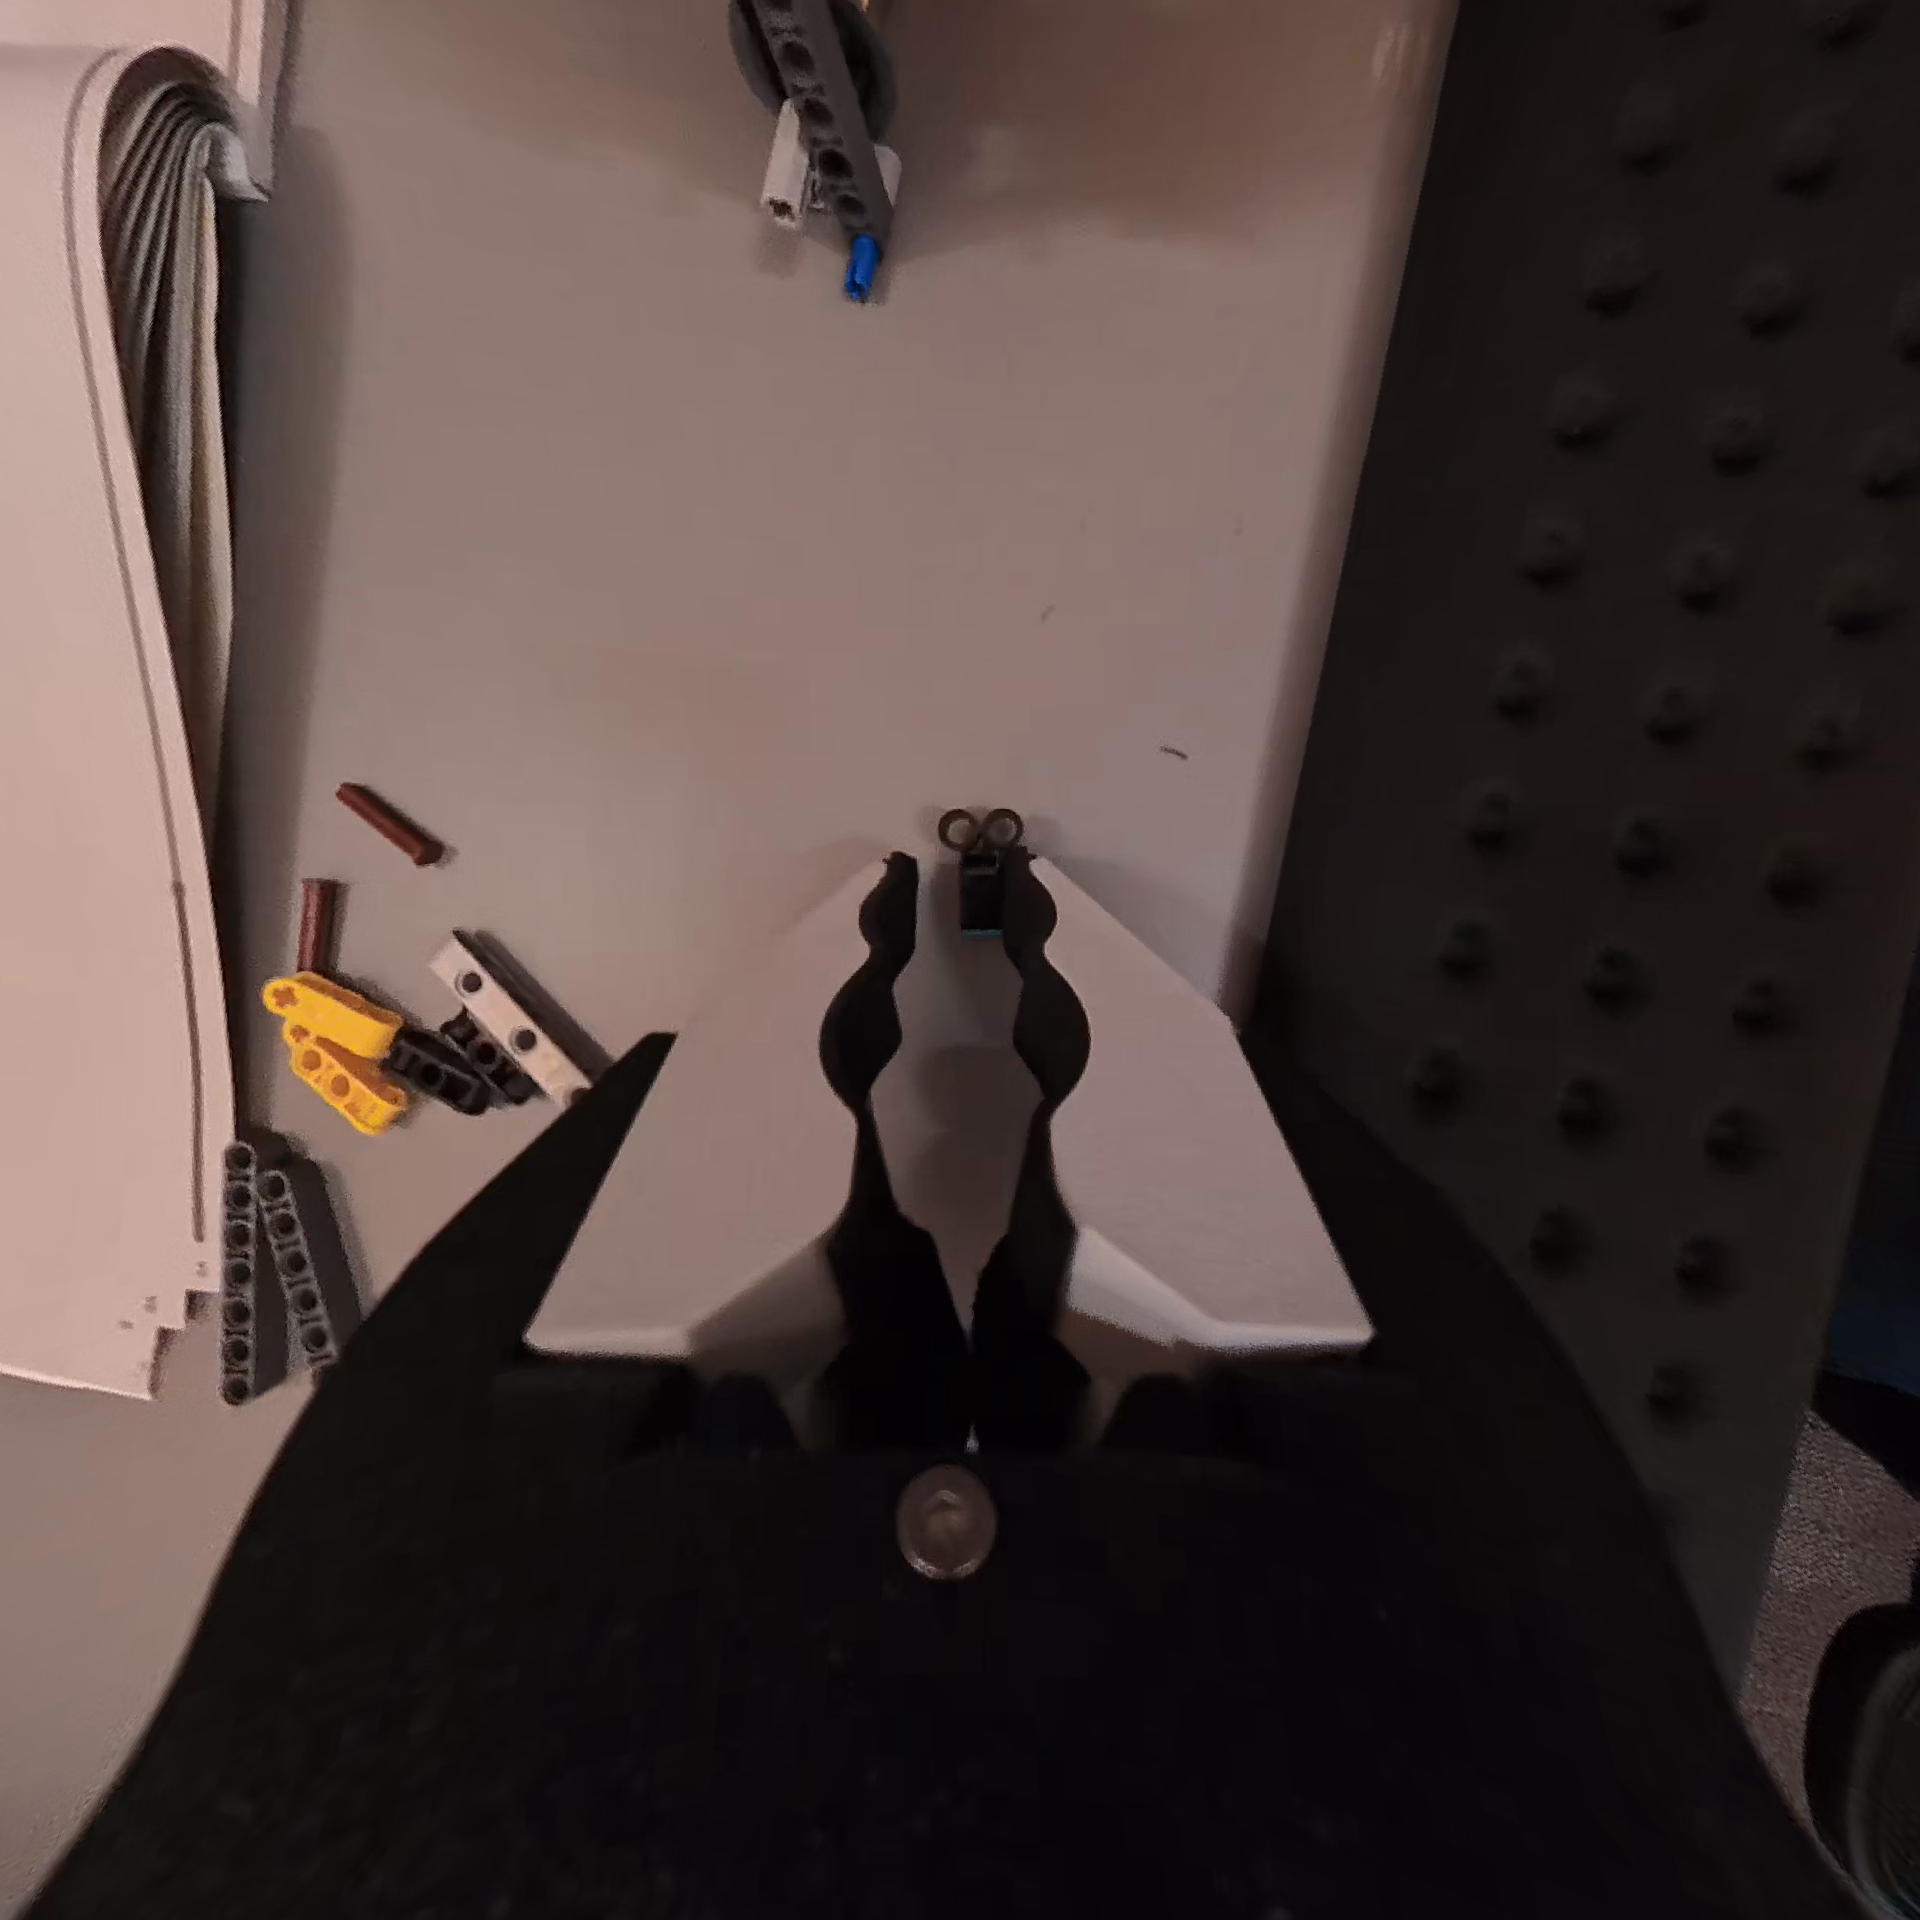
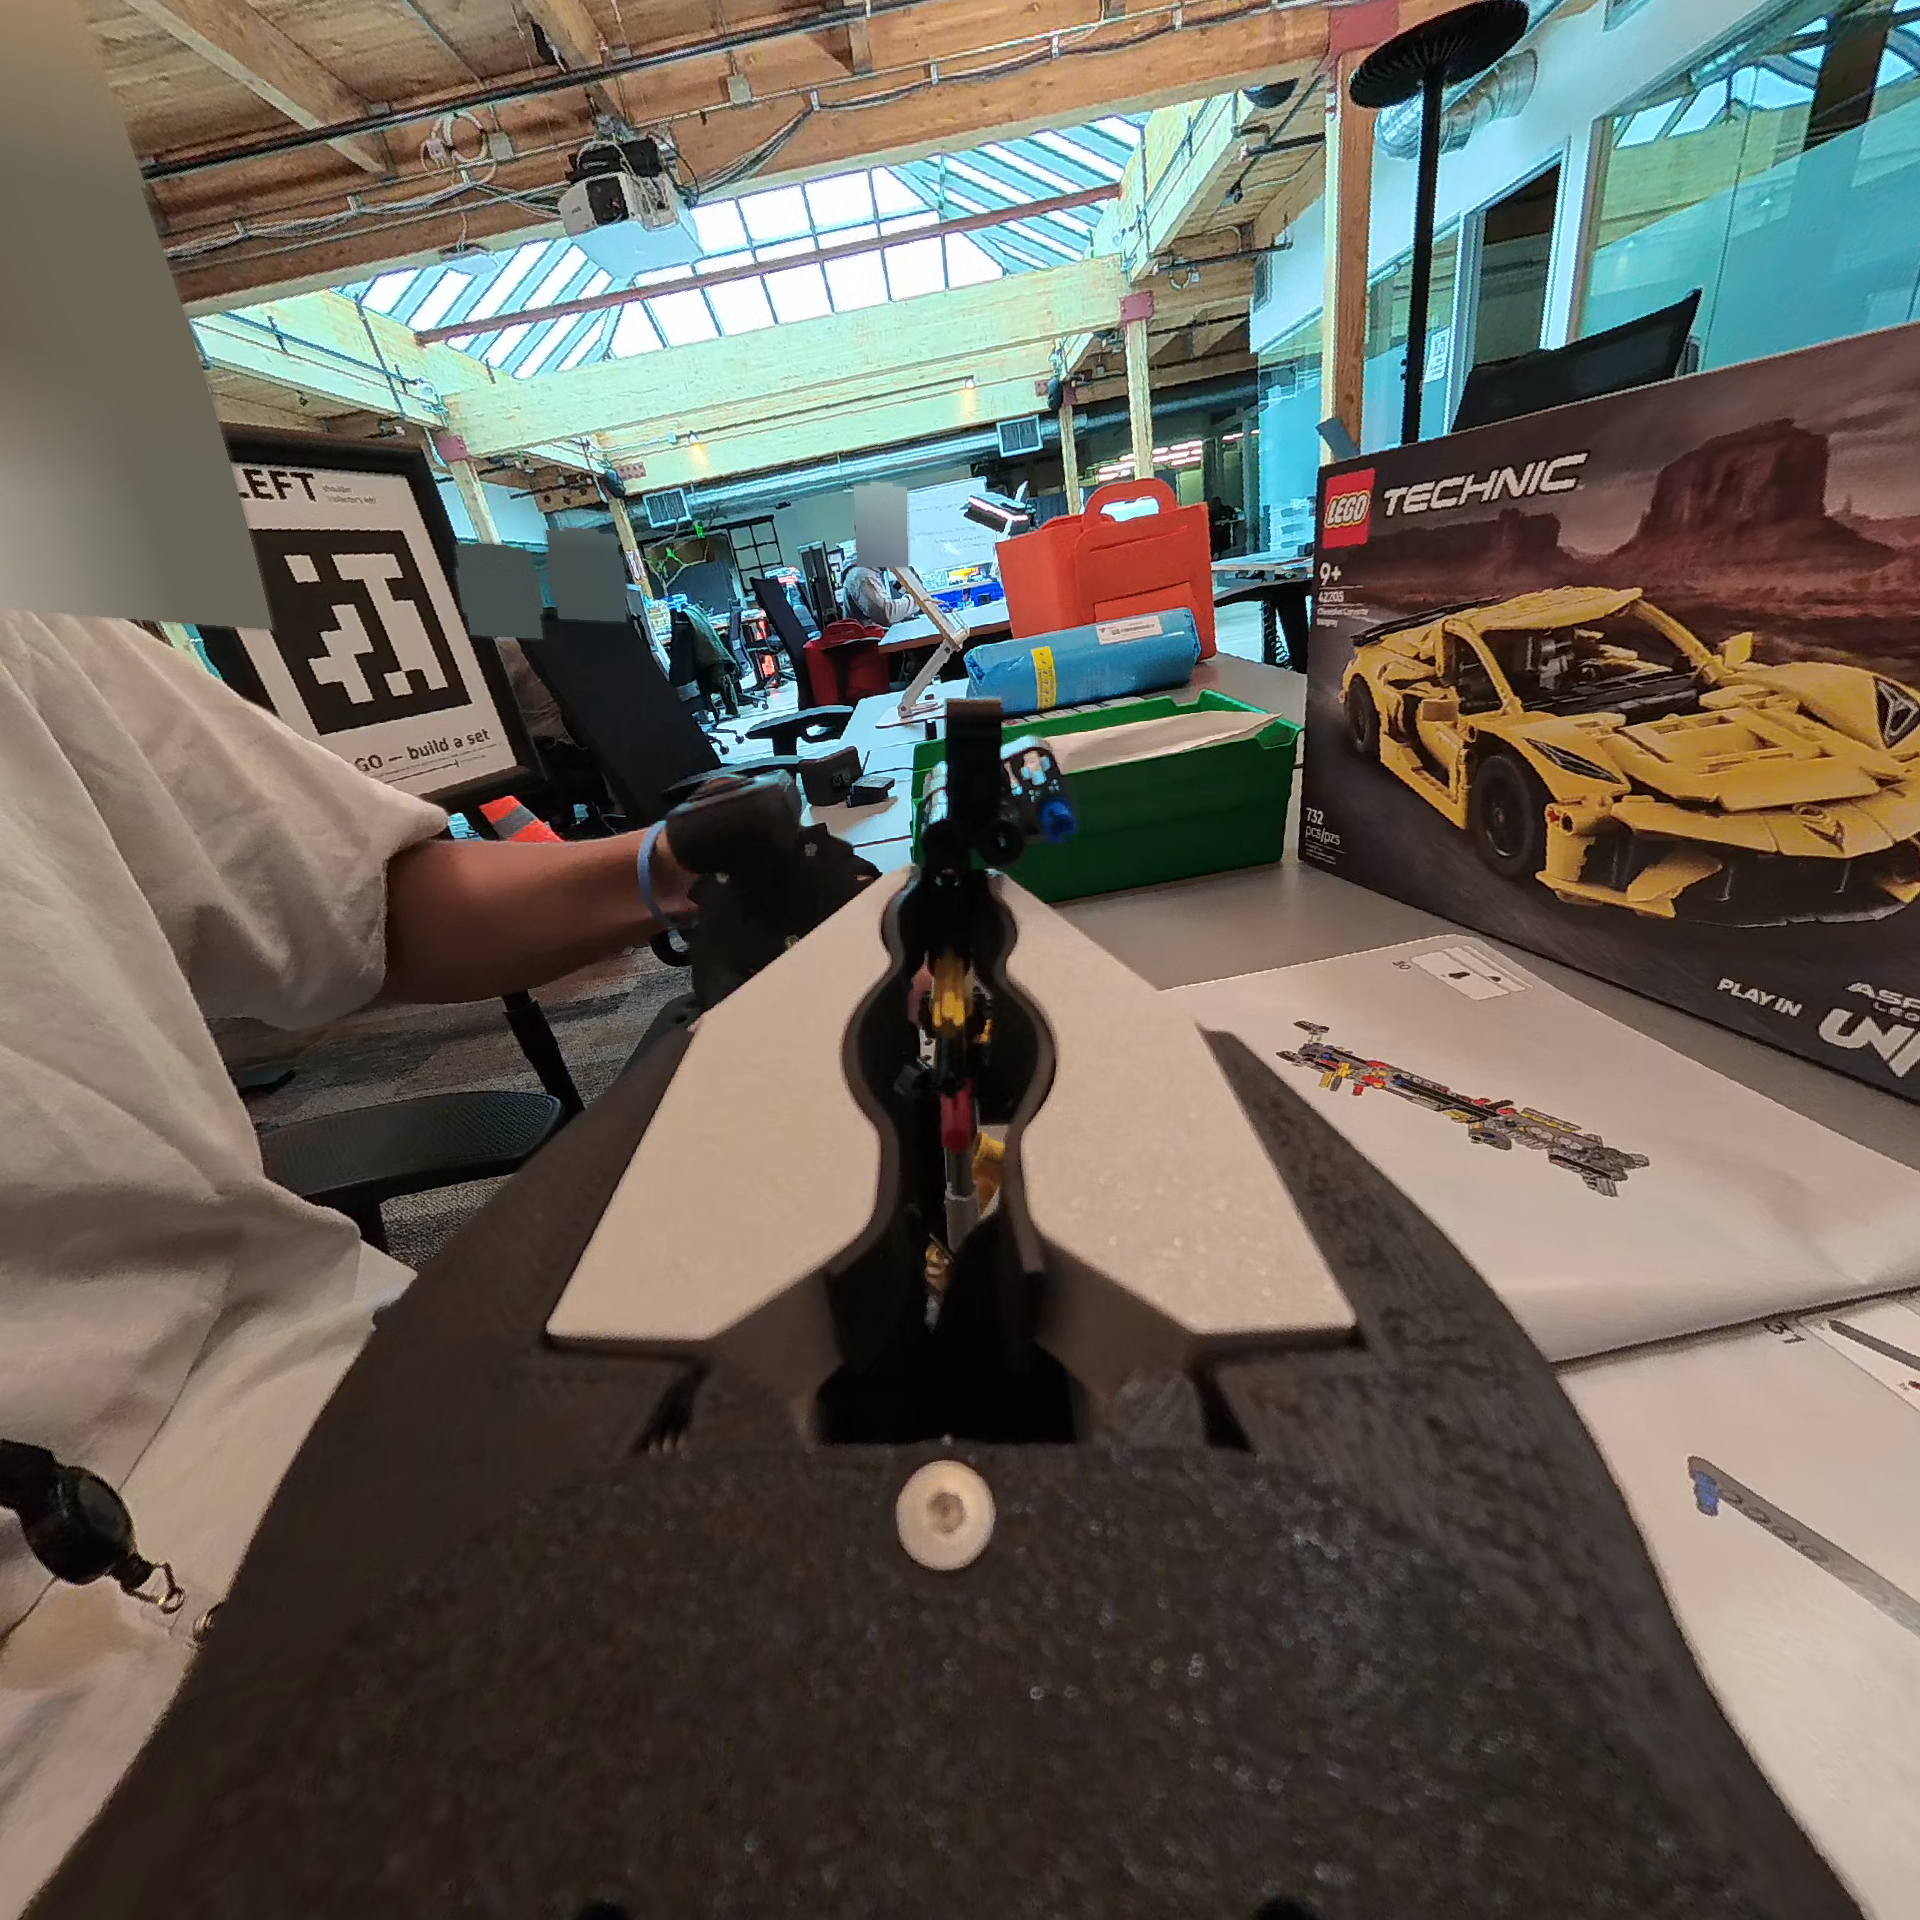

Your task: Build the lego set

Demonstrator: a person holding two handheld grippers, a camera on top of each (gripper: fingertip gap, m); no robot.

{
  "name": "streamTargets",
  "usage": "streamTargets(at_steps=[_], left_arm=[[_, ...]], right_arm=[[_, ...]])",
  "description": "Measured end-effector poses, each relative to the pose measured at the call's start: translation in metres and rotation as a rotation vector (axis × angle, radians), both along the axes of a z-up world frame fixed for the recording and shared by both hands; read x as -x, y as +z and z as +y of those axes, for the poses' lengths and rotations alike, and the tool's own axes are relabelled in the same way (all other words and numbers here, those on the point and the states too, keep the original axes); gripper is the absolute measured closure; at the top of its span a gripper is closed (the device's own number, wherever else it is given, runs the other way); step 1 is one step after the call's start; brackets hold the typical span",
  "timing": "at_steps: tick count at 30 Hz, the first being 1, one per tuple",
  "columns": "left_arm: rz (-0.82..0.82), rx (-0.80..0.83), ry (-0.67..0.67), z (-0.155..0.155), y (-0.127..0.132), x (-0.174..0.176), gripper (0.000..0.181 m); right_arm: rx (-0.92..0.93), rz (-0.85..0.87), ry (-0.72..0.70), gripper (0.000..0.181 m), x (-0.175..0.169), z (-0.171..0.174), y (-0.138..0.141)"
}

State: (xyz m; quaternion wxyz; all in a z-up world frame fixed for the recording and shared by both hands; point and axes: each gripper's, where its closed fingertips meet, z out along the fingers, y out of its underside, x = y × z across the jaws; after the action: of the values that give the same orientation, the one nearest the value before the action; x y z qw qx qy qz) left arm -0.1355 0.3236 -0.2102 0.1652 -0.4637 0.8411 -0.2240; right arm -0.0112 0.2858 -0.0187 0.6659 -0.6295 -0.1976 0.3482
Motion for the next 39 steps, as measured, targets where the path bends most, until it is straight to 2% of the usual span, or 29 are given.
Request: streamTargets(at_steps=[8,10,12,15,19,24,26,29,33,39], left_arm=[[-0.007,0.095,0.042,0.002,-0.006,0.011,0.171],[-0.004,0.101,0.072,0.001,-0.006,0.008,0.167],[-0.026,0.103,0.095,0.0,-0.003,0.003,0.149],[-0.101,0.169,0.108,-0.002,0.015,0.002,0.147],[-0.074,0.104,0.113,0.014,0.007,0.02,0.16],[-0.065,0.087,0.077,0.008,-0.005,0.019,0.161],[-0.08,0.08,0.052,0.004,-0.005,0.016,0.174],[-0.077,0.03,0.011,0.001,-0.003,0.018,0.174],[0.096,-0.068,-0.036,0.014,0.012,0.035,0.174],[0.573,-0.364,-0.149,0.057,0.022,0.06,0.175]], right_arm=[[0.003,0.011,-0.001,0.174,-0.001,0.001,0.0],[0.003,0.012,0.0,0.174,-0.001,0.001,0.0],[0.004,0.013,0.001,0.174,-0.001,0.001,0.0],[0.004,0.015,0.001,0.174,-0.002,0.0,0.0],[0.006,0.017,0.004,0.174,-0.002,0.0,-0.001],[0.004,0.018,0.009,0.174,-0.001,0.0,0.0],[0.005,0.021,0.007,0.174,-0.002,0.0,0.0],[0.008,0.027,0.006,0.174,-0.003,0.0,0.0],[0.007,0.019,0.009,0.174,-0.001,0.0,0.0],[0.004,0.006,0.012,0.174,0.002,0.0,0.0]])
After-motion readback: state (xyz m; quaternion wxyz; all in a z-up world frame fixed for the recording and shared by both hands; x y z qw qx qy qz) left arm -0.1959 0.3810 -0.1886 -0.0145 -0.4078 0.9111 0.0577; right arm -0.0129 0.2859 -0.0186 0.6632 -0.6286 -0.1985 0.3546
